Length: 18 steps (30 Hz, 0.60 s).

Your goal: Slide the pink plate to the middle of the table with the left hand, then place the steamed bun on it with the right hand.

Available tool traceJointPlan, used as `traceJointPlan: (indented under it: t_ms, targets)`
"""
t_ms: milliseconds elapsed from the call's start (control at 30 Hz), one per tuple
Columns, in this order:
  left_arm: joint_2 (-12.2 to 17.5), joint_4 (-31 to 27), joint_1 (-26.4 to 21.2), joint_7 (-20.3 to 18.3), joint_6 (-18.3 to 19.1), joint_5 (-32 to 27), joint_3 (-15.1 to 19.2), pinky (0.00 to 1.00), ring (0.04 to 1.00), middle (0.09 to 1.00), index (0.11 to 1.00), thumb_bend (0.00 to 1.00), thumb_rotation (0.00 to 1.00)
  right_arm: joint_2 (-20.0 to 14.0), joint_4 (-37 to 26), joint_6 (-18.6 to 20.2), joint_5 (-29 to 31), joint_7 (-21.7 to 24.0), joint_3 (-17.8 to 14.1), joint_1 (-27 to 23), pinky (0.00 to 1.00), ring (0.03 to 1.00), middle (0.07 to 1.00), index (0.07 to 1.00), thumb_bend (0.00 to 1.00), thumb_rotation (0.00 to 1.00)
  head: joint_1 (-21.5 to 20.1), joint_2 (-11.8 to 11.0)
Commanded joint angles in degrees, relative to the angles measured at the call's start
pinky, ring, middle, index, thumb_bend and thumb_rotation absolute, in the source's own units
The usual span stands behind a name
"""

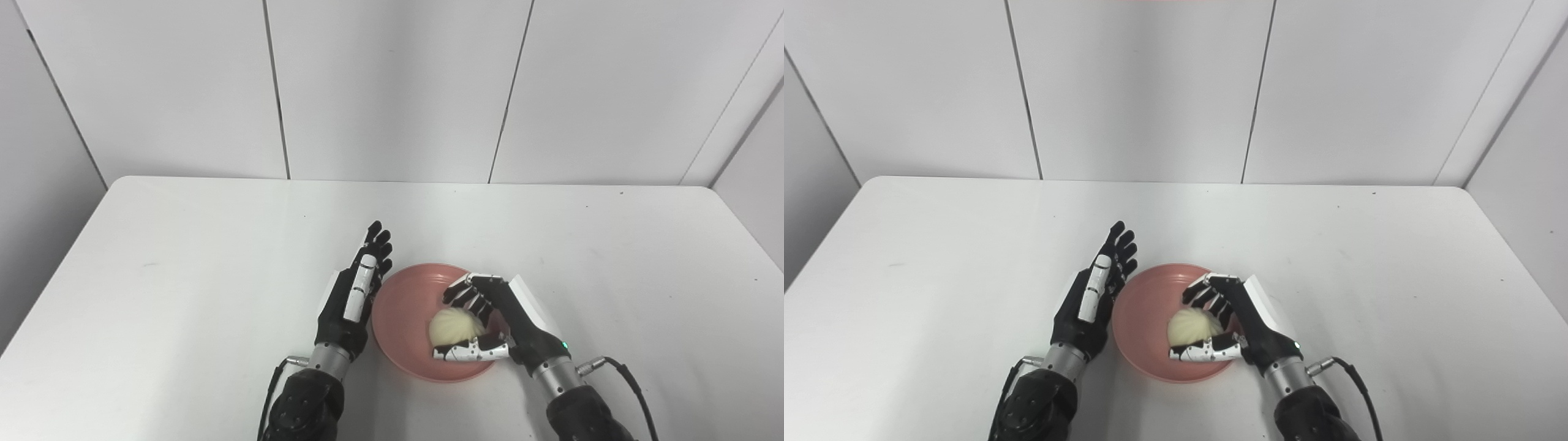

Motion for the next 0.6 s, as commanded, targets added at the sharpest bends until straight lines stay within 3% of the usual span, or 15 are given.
traceJointPlan:
  t_ms: [0,100,200,267,433,500,567]
  targets:
    - [0.16,0.7,1.63,-0.21,-1.95,0.58,-0.58,1.0,0.994,0.985,0.979,0.5,0.95,-0.35,-0.02,-4.32,-1.27,-2.09,0.2,-1.22,0.32,0.415,0.521,0.464,0.51,0.0,-0.04,0.0]
    - [0.37,0.83,1.66,-0.56,-1.92,0.07,-0.45,1.0,0.995,0.986,0.977,0.48,0.97,-0.83,1.6,-8.12,-3.26,-4.09,0.82,-1.59,0.43,0.541,0.539,0.457,0.51,0.0,-0.27,-0.09]
    - [0.7,0.89,1.66,-0.28,-2.05,0.93,-0.72,1.0,0.994,0.985,0.975,0.49,0.96,-1.23,2.04,-11.1,-5.05,-5.41,1.55,-1.95,0.56,0.67,0.687,0.492,0.5,0.1,-0.67,-0.17]
    - [0.9,1.07,1.74,-0.32,-2.75,1.21,-0.83,1.0,0.986,0.977,0.97,0.51,0.95,-1.19,0.86,-10.76,-5.7,-4.79,1.92,-1.91,0.62,0.753,0.778,0.683,0.51,0.03,-0.89,-0.22]
    - [1.35,0.95,1.86,-0.16,-2.95,1.86,-1.23,1.0,0.979,0.972,0.965,0.54,0.96,-1.06,-1.39,-9.86,-4.56,-2.4,2.14,-1.62,0.72,0.848,0.873,0.821,0.54,0.0,-1.07,-0.12]
    - [1.43,1.18,1.83,-0.11,-3.3,1.79,-1.21,1.0,0.974,0.966,0.959,0.53,0.95,-1.34,-1.2,-11.14,-4.37,-2.5,2.18,-1.66,0.77,0.897,0.911,0.861,0.55,0.1,-1.13,-0.19]
    - [1.48,1.43,1.79,-0.1,-3.65,1.69,-1.15,1.0,0.974,0.965,0.959,0.53,0.95,-1.6,-1.23,-11.62,-4.61,-2.47,2.29,-1.7,0.84,0.939,0.947,0.894,0.55,0.27,-1.18,-0.23]
